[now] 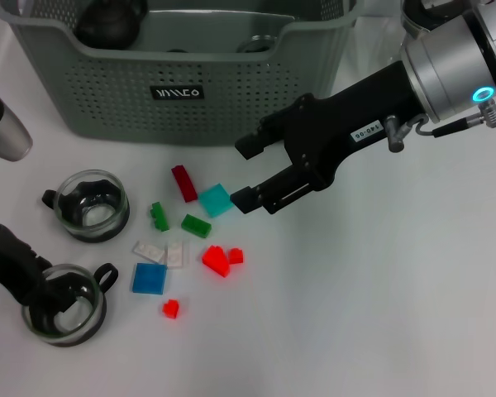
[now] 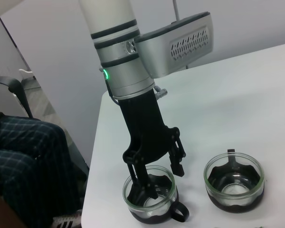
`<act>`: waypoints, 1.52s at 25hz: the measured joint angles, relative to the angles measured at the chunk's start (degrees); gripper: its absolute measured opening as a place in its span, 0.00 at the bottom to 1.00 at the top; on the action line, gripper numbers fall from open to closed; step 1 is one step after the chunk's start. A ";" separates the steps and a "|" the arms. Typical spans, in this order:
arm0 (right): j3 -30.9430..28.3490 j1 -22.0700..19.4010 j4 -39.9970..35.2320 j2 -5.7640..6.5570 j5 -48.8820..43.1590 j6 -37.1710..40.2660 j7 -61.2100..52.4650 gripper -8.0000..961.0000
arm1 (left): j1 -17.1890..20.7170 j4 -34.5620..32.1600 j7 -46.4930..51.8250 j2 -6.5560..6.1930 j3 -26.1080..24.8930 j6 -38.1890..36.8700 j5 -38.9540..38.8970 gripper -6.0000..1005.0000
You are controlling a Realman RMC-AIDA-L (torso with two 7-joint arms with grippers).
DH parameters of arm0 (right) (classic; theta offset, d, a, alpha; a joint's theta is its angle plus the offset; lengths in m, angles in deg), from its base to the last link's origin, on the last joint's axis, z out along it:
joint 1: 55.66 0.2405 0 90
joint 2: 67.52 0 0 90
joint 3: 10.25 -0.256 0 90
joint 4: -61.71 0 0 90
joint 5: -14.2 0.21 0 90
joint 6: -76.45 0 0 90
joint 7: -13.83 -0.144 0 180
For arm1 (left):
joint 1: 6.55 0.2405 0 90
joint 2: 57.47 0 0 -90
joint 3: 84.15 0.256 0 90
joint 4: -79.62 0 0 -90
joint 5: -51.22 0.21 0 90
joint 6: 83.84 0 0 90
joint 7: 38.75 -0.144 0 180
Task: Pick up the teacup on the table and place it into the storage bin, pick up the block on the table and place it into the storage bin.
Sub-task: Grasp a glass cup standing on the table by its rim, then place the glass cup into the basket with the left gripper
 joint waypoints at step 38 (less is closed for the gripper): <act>-0.46 4.71 0.29 3.30 -10.19 3.74 -4.90 0.89 | -5.23 -7.99 10.73 -4.71 -23.82 -15.06 -31.76 0.05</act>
